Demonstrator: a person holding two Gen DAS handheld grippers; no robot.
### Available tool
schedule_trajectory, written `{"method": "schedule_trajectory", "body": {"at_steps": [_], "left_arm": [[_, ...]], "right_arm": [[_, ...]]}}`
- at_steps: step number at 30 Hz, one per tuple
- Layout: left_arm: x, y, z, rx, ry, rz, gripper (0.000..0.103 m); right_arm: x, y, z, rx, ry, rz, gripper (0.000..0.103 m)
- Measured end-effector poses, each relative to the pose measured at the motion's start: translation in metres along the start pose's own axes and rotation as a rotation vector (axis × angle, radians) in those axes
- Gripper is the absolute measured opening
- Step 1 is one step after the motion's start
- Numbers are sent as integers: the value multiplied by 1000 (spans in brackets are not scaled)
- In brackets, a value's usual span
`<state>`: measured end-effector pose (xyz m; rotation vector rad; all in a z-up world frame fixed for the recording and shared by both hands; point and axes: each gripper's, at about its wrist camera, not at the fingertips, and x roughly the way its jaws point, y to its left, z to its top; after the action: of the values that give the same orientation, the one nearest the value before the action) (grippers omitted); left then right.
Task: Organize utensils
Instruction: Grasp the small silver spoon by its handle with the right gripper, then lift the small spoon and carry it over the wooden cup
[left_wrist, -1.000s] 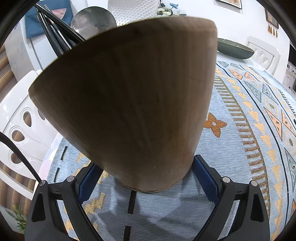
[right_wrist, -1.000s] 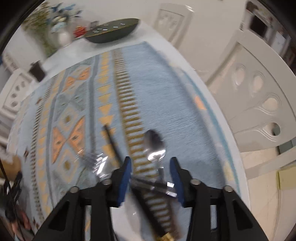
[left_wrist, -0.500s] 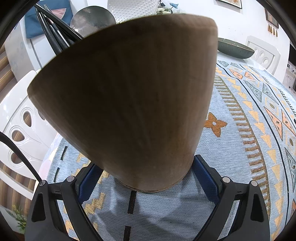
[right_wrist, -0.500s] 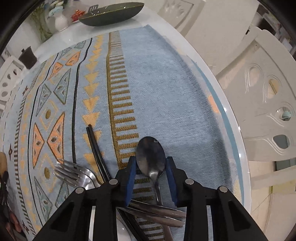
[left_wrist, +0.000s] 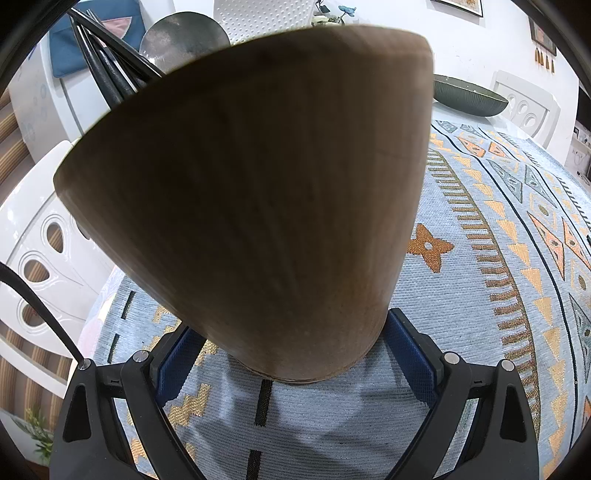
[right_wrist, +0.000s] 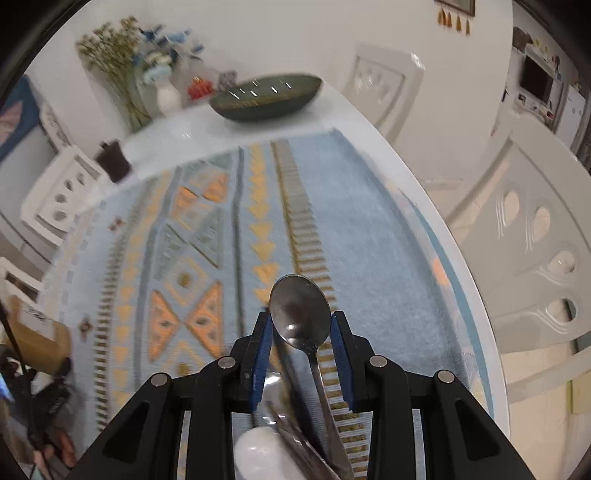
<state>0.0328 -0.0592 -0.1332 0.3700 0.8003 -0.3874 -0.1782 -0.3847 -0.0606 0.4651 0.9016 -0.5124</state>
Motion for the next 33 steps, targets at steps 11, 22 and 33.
{"method": "schedule_trajectory", "body": {"at_steps": [11,22,33], "left_arm": [[0,0,0,0,0,0,96],[1,-1,-1,-1,-1,-1,96],[2,2,-5,-3,-2,-2,96]], "right_arm": [[-12,86,26,10,3,379,24],[89,138,15,20,245,363,24],[143,220,17,-399,362,245,27]]}}
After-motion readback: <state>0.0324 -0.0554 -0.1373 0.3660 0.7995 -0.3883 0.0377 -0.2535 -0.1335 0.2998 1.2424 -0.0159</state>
